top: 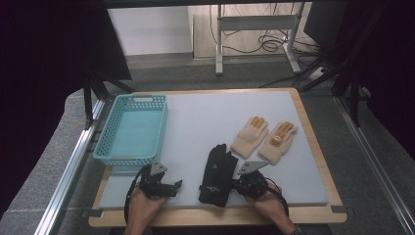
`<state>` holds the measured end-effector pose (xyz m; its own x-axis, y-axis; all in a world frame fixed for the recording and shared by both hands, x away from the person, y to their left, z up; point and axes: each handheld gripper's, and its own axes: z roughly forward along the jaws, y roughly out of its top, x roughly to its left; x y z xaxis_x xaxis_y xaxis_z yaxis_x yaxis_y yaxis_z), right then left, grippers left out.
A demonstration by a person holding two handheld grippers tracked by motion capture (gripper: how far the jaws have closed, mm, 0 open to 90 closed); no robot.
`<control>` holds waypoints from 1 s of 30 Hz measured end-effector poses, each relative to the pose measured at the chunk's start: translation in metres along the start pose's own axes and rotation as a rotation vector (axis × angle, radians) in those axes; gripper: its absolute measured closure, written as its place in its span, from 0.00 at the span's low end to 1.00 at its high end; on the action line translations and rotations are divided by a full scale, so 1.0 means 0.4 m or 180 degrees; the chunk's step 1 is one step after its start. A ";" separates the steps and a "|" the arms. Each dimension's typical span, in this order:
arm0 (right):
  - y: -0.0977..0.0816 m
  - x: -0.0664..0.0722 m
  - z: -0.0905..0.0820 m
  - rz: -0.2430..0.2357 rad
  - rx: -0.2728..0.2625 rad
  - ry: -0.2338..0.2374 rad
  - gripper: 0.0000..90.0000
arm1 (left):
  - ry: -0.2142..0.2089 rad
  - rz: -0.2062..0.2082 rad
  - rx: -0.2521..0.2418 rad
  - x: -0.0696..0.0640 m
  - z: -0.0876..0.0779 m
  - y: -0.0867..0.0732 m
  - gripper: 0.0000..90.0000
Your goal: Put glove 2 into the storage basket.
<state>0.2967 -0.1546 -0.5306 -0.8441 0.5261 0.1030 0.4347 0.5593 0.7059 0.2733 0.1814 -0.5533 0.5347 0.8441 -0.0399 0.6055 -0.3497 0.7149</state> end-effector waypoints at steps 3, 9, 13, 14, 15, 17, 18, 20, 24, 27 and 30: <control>0.014 0.005 0.019 -0.0003 -0.0022 0.0013 0.93 | -0.0020 0.0012 -0.0013 0.010 -0.004 -0.005 0.06; 0.048 0.012 0.058 -0.0018 -0.0030 -0.0016 0.93 | -0.0025 0.0023 -0.0028 0.014 -0.004 -0.008 0.05; 0.071 0.017 0.084 -0.0055 -0.0036 -0.0045 0.93 | -0.0023 -0.0004 -0.0056 0.014 -0.005 -0.012 0.05; 0.077 0.017 0.091 -0.0052 -0.0038 -0.0056 0.93 | -0.0022 -0.0006 -0.0059 0.014 -0.005 -0.013 0.05; 0.080 0.017 0.094 -0.0062 -0.0039 -0.0064 0.93 | -0.0020 -0.0009 -0.0064 0.014 -0.005 -0.013 0.05; 0.088 0.017 0.103 -0.0074 -0.0034 -0.0080 0.92 | -0.0013 -0.0009 -0.0070 0.013 -0.004 -0.014 0.05; 0.091 0.018 0.107 -0.0076 -0.0041 -0.0086 0.92 | -0.0013 -0.0011 -0.0073 0.013 -0.004 -0.014 0.05; 0.097 0.017 0.114 -0.0083 -0.0054 -0.0097 0.92 | -0.0012 -0.0011 -0.0070 0.013 -0.004 -0.014 0.05; 0.103 0.016 0.125 -0.0110 -0.0086 -0.0111 0.92 | -0.0012 -0.0017 -0.0074 0.012 -0.003 -0.014 0.05; 0.101 0.012 0.126 -0.0106 -0.0120 -0.0093 0.91 | -0.0012 -0.0020 -0.0079 0.012 -0.003 -0.014 0.05; 0.101 0.016 0.125 -0.0130 -0.0116 -0.0094 0.87 | -0.0014 -0.0022 -0.0085 0.012 -0.003 -0.014 0.05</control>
<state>0.3247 -0.0967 -0.5365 -0.8511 0.5223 0.0531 0.3878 0.5573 0.7342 0.2718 0.1880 -0.5569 0.5331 0.8447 -0.0479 0.5934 -0.3329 0.7329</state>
